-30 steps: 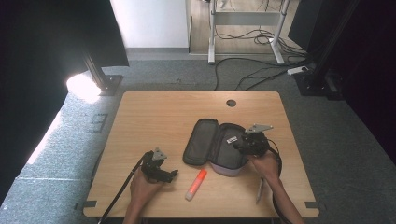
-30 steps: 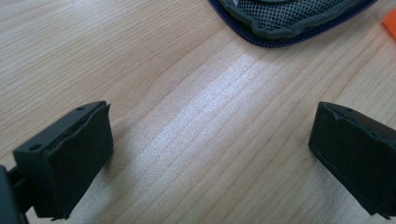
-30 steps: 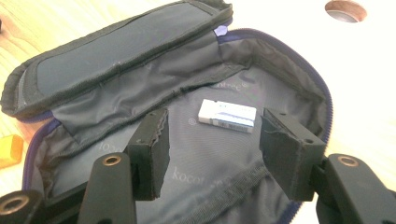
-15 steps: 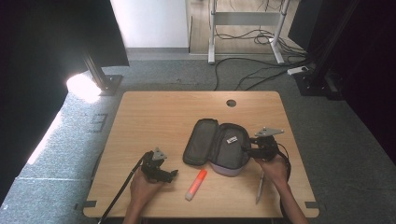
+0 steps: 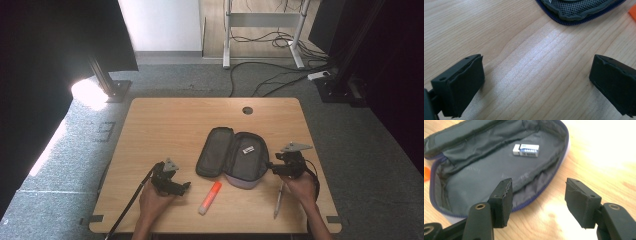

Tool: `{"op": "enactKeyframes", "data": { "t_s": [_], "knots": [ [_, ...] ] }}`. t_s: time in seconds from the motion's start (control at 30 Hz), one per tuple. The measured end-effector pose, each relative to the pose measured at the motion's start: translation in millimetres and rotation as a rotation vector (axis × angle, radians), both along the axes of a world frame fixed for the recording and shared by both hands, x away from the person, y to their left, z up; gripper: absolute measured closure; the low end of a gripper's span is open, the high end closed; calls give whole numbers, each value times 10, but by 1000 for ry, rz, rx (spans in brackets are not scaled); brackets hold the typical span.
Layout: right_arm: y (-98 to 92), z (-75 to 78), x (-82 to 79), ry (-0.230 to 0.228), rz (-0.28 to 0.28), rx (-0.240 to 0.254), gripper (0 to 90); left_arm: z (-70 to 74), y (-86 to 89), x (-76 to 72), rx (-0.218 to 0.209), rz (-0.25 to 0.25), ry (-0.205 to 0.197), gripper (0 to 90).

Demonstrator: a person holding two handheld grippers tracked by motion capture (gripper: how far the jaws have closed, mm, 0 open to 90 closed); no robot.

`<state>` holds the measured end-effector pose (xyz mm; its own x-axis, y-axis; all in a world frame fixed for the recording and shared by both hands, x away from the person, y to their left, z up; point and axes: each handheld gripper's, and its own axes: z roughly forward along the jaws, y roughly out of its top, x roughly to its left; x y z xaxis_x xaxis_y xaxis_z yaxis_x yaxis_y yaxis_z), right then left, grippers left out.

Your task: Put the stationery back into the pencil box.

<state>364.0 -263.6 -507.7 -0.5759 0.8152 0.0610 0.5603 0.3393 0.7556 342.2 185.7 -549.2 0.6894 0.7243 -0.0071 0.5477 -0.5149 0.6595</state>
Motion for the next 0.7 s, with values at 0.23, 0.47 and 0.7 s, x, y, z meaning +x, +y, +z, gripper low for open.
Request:
{"op": "enactKeyframes", "data": {
  "t_s": [0.23,0.47,0.7],
  "knots": [
    [-118,-55,-69,21,-24,7,361,0,0,0,0,0,0,0],
    [-187,-107,-167,45,-39,-2,331,0,-1,0,0,1,0,0],
    [-229,-156,-287,46,-51,-6,330,0,0,0,0,0,0,0]
  ]
}}
